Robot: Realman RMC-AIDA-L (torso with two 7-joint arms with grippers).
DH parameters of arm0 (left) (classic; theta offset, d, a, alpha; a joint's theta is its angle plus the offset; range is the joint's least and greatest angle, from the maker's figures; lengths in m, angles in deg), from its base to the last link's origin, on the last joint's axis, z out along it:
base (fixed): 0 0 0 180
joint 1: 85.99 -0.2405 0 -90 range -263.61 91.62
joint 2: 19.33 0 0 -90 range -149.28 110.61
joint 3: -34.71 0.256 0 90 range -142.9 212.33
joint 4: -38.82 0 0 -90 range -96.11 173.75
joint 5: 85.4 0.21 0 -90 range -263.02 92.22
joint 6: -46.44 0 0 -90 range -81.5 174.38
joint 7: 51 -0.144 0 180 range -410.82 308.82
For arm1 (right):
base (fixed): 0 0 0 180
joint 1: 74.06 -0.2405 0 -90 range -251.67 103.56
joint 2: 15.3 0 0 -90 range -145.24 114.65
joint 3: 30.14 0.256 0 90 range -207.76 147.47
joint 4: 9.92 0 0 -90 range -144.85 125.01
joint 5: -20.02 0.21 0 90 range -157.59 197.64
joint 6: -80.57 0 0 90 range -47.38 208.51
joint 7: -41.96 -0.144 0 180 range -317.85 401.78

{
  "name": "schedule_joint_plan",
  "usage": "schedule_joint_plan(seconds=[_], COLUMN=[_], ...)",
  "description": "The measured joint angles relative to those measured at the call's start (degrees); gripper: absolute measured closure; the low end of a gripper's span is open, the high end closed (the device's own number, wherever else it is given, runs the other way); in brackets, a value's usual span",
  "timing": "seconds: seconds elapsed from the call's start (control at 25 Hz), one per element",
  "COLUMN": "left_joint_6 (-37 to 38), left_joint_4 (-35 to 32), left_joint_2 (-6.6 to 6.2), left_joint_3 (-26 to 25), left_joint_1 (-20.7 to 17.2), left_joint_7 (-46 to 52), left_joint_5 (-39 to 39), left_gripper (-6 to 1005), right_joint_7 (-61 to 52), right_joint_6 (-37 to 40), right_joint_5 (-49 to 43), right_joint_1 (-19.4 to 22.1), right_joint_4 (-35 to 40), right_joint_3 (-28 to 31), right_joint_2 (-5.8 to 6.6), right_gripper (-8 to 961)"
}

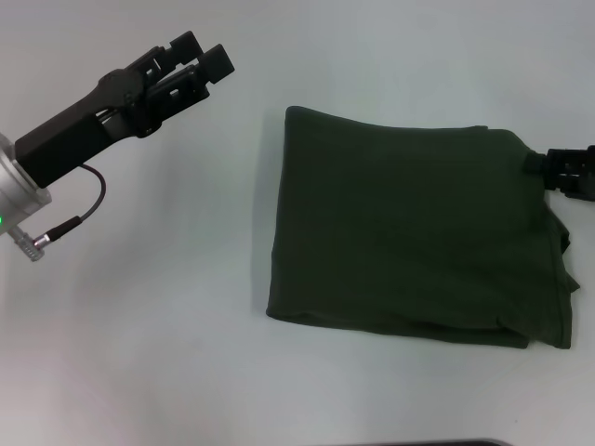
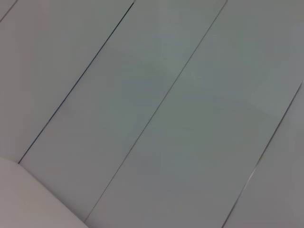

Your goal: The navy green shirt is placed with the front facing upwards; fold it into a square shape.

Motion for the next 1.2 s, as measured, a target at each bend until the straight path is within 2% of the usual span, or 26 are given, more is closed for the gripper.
schedule_joint_plan(seconds=[0.24, 0.32, 0.56, 0.76, 1.2], left_joint_6=[0.1, 0.3, 0.4, 0.5, 0.3], left_joint_4=[-0.4, -0.4, -0.5, -0.5, -0.5], left_joint_2=[0.0, 0.0, 0.0, 0.0, 0.0], left_joint_3=[0.0, 0.0, 0.0, 0.0, 0.0], left_joint_1=[-0.1, -0.2, -0.2, -0.3, -0.4], left_joint_7=[-0.1, -0.1, -0.1, -0.2, -0.2], left_joint_5=[0.0, 0.0, 0.0, 0.0, 0.0], left_gripper=[80, 80, 79, 79, 79], right_joint_7=[-0.1, -0.1, 0.2, 0.9, 1.8], right_joint_6=[-1.1, -1.1, -1.1, -1.5, -1.5], right_joint_5=[-0.1, -0.1, 0.3, 0.8, 3.4], right_joint_1=[-0.2, -0.2, 0.2, 0.1, -0.6], right_joint_4=[-1.2, -1.2, -1.0, -0.7, -0.5], right_joint_3=[0.0, 0.0, 0.4, 0.6, 0.4], right_joint_2=[-0.08, -0.07, -0.35, -0.54, -0.34], right_gripper=[387, 622, 849, 917, 918])
